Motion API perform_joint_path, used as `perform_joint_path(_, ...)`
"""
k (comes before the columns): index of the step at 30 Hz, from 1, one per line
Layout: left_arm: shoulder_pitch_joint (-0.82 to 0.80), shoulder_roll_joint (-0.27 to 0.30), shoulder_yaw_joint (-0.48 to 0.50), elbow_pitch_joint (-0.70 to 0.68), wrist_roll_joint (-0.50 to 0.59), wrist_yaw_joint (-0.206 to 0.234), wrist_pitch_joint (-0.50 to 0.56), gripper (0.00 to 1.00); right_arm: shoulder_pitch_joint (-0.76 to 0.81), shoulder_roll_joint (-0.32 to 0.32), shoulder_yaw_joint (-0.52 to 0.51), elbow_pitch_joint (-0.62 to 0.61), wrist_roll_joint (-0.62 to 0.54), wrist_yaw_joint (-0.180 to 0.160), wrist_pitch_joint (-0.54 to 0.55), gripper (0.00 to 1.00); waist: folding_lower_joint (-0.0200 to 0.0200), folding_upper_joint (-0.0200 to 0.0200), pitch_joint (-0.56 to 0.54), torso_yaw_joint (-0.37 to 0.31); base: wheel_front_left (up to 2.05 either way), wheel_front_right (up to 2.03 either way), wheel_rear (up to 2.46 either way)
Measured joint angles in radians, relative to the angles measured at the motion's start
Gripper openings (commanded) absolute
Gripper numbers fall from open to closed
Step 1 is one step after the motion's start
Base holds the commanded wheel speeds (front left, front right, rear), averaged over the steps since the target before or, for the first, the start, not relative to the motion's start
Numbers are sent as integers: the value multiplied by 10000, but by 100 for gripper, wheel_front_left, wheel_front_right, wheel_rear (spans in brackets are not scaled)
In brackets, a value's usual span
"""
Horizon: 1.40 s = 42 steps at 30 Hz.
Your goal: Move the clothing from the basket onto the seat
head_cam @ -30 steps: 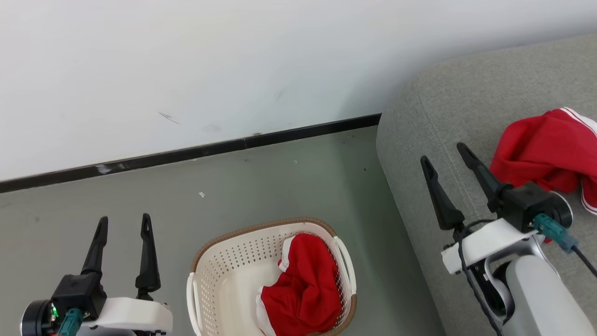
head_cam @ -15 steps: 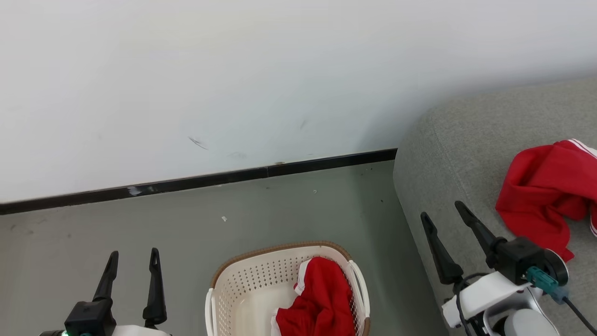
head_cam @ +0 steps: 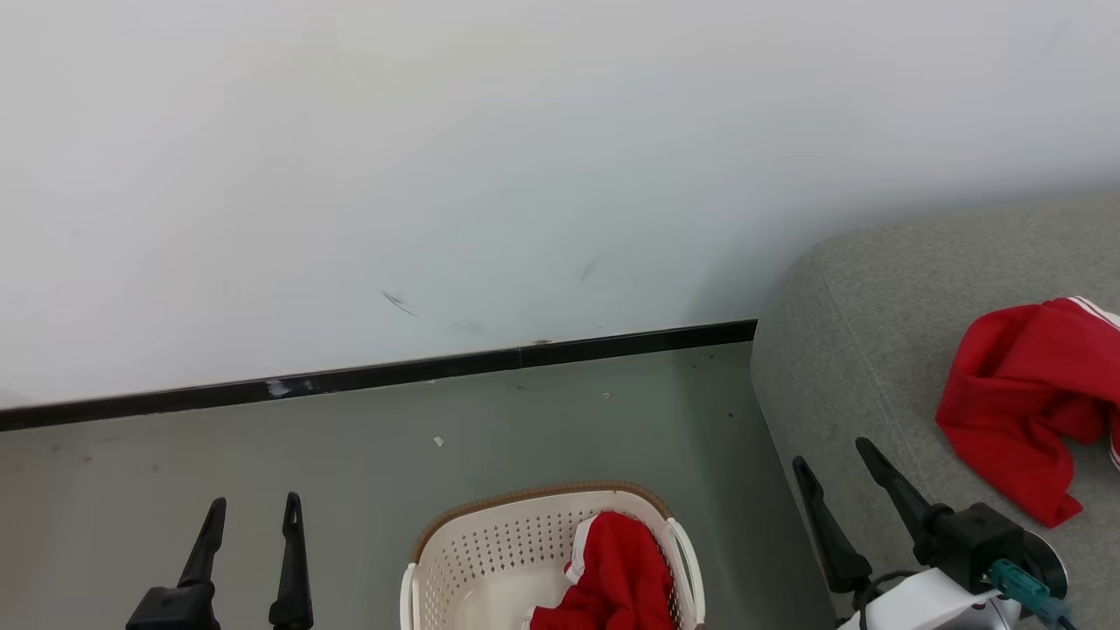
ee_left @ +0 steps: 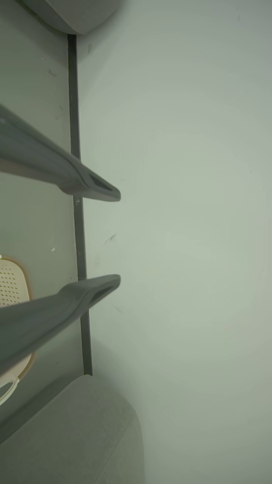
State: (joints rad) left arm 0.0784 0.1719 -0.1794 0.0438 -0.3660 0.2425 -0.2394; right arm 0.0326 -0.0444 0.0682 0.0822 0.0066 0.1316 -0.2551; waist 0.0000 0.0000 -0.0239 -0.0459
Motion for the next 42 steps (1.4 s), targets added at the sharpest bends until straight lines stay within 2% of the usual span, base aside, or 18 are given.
perform_joint_path(35, 145, 357, -165, -192, 56, -92, 307, 100, 478, 29, 36, -888, 180, -2, 0, 100, 0, 0, 295, 141, 0, 0, 0)
perform_joint_path(42, -350, 564, -571, -209, 343, -336, 732, 100, 441, 33, -192, -1193, 88, -2, 0, 100, 0, 0, 641, 128, 0, 0, 0)
